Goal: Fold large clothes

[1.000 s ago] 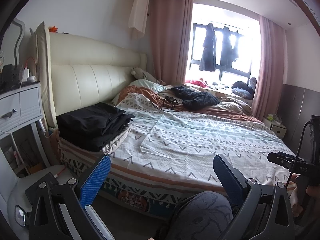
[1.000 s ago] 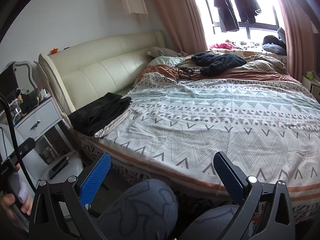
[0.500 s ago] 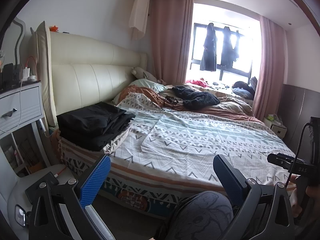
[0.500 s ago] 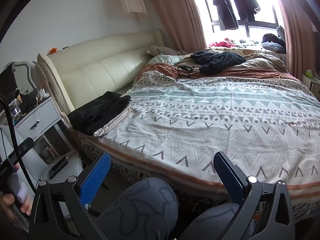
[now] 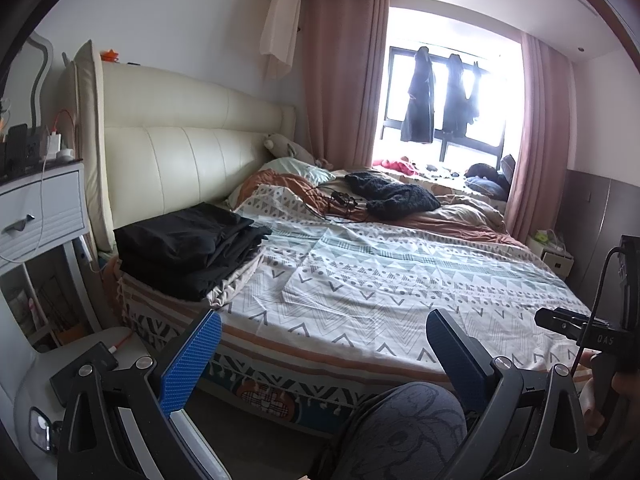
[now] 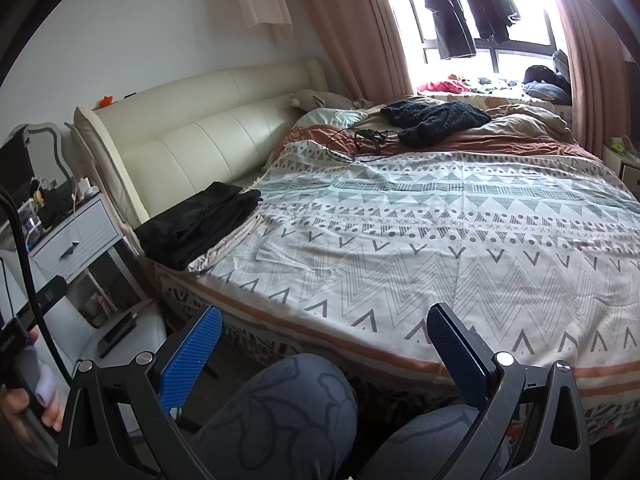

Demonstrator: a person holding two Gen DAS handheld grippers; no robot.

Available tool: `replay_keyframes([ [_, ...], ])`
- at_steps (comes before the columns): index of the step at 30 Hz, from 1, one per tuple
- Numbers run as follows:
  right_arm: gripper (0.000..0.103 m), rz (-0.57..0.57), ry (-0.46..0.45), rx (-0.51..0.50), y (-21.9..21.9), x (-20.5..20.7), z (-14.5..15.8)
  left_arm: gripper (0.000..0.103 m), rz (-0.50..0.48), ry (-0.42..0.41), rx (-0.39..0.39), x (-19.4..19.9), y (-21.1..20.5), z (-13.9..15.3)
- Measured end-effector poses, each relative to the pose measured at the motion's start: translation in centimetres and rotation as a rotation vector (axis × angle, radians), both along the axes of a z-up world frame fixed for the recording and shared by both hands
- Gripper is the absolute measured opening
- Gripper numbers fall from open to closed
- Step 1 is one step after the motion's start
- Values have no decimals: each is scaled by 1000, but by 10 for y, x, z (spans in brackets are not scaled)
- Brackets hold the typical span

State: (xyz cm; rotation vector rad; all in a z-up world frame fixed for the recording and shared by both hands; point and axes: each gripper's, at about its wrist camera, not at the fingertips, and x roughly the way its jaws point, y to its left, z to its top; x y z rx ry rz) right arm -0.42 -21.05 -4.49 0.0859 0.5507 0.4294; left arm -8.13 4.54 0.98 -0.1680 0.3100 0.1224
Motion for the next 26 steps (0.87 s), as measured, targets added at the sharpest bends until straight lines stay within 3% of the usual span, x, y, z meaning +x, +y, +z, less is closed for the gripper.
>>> replay_keyframes([
  [26,103,-8,3,-5,-3,-4,0,102,2,-29,13,-9,2,0],
])
